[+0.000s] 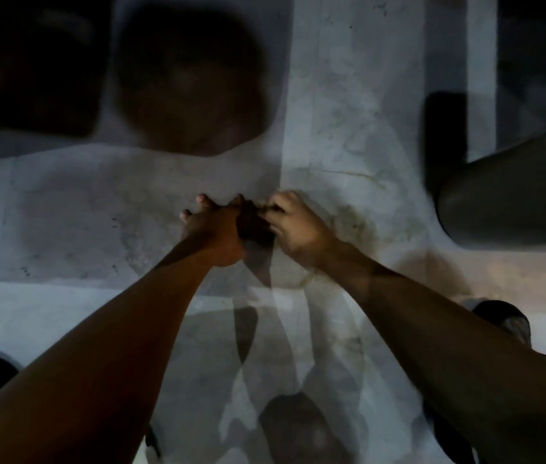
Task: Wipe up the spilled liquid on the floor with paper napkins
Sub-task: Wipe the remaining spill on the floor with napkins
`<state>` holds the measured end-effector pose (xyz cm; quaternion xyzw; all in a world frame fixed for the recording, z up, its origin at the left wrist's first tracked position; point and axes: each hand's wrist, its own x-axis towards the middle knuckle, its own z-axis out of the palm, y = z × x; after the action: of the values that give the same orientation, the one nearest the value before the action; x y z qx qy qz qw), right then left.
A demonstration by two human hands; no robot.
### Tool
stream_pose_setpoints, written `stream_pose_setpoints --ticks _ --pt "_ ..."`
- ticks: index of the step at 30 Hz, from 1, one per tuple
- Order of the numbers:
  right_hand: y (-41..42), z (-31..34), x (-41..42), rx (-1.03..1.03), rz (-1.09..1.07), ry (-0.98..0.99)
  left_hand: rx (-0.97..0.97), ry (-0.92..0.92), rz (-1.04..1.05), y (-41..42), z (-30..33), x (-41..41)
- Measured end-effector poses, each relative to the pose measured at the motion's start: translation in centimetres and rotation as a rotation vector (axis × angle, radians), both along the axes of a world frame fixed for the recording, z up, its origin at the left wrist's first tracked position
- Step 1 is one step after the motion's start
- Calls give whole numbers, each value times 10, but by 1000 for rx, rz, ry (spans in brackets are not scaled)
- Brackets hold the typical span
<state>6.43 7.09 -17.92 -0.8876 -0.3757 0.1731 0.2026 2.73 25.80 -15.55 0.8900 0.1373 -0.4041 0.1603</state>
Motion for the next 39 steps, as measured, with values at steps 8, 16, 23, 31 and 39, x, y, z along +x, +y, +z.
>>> stream_pose_setpoints --ticks 8,16,23,31,39 --pt "-55 38 14 118 -374 22 -7 -3 27 1 2 0" --pt "-3 8 -42 -41 65 103 -34 -1 -47 13 20 1" --pt "-118 17 -65 -25 94 -53 17 32 -72 9 18 1" --pt "-113 1 -77 -65 -736 -74 71 50 -8 2 4 0" --pt "-66 3 -153 4 -345 96 74 37 -33 3 -3 -2"
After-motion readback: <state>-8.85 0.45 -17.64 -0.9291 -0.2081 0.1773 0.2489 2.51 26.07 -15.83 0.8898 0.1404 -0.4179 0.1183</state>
